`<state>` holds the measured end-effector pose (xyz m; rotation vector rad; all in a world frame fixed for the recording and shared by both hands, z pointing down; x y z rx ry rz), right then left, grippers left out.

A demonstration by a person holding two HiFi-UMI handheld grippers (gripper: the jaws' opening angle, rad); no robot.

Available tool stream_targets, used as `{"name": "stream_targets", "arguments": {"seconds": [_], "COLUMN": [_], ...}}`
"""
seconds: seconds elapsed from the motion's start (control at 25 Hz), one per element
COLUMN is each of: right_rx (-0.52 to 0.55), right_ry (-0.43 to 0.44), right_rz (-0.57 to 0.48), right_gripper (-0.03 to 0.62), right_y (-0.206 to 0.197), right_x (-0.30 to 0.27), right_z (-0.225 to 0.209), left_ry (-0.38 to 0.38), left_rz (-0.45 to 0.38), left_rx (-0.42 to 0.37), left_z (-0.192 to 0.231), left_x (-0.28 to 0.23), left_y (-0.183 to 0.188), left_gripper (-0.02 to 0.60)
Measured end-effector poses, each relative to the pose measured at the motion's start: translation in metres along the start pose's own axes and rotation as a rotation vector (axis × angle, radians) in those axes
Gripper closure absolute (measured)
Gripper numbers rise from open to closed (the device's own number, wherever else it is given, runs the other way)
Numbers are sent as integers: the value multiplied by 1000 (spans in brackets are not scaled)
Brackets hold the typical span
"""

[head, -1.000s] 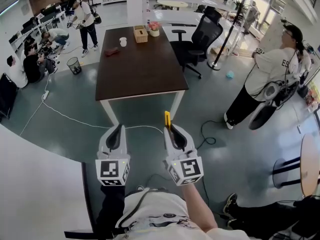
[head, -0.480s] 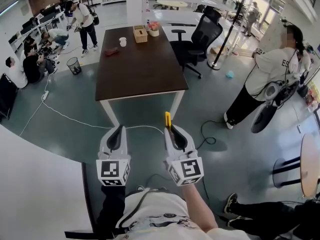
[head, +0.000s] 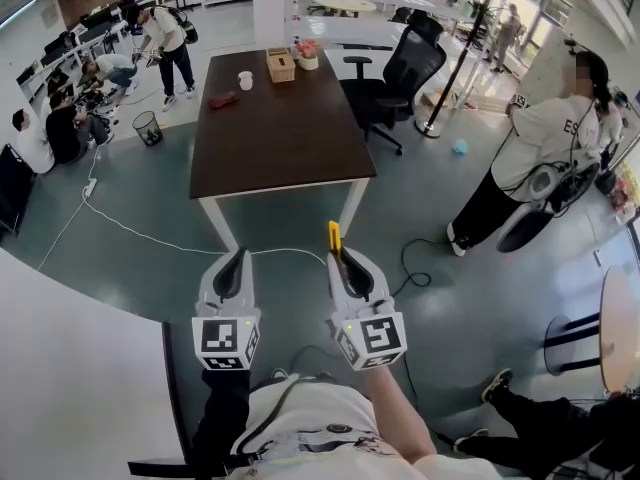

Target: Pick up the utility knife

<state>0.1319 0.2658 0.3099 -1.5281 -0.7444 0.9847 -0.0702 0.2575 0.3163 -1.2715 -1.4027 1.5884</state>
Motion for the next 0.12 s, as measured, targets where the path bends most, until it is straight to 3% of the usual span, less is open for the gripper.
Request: {"name": "stream_targets", "arguments": {"seconds": [0.12], "right_rx": [-1], "right_ry": [-7], "right_rz": [-6], "right_gripper": [543], "right_y": [0], "right_x": [0], "right_z": [-2], "left_ry": [-2], "left_rz": [-2], "left_rx": [1], "left_z": [0], "left_x": [-2], "left_y": [-1], "left_gripper": [582]}}
Point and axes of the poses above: the fingertips, and each gripper's own axes: x backward along the fingers, z to its left, y out of its top, the point moved 6 cm from there along x, backward along the fingers, and after that the axes turned 12 degrees about z, right-handed, at the moved point
